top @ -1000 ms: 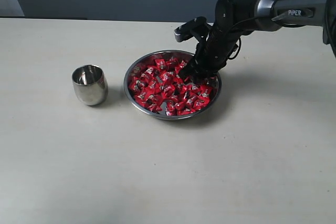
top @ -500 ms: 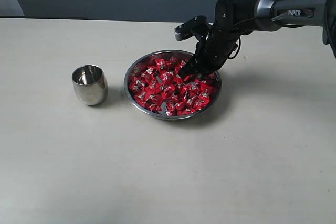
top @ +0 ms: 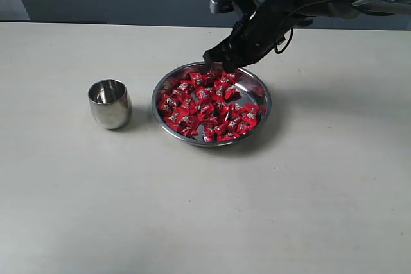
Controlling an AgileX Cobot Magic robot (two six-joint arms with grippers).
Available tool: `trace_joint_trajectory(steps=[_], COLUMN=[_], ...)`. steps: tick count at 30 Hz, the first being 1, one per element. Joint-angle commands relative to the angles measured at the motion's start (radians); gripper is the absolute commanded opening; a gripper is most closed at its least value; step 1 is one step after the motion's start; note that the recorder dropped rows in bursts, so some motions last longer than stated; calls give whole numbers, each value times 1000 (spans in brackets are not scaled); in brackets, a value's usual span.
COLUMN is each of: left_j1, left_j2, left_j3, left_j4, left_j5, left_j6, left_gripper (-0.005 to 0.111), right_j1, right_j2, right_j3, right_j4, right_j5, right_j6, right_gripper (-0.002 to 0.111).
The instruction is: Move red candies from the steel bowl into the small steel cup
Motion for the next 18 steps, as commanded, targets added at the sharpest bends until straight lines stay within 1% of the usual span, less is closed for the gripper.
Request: trace_joint_trajectory(steps=[1,2,4,6,8,9,11,12,15,18], left_j1=[1,1,1,1,1,1,1,1,1,1], left_j2=[-5,-5,-5,-5,-5,-5,-5,-5,-5,-5], left_j3=[4,4,4,4,4,4,4,4,4,4], left_j4=[-12,-10,-10,-10,-10,-10,-10,-10,-10,-10], left_j5=[-4,-4,-4,-4,-4,-4,-4,-4,-4,-4], left_j6=[-1,-1,-1,-1,-1,-1,-1,-1,-1,-1], left_gripper=[0,0,0,0,0,0,0,0,0,0], right_j1=[-1,-1,2,11,48,71,141,192,265,306], right_j2=[-12,-12,-12,-12,-12,-12,-10,-7,13,39], right_j3=[-3,-3,-3,-3,-3,-3,-3,-3,-3,-5], right_j4=[88,165,438,596,784,813,811,805,788,767], right_j5=[75,88,109,100,65,42,-37,-108,-255,-297], right_j6=[-25,-53,-232,-344,-495,-541,-609,-638,-652,-652], right_gripper=[-1,-1,-1,-1,-1,-1,-1,-1,-1,-1])
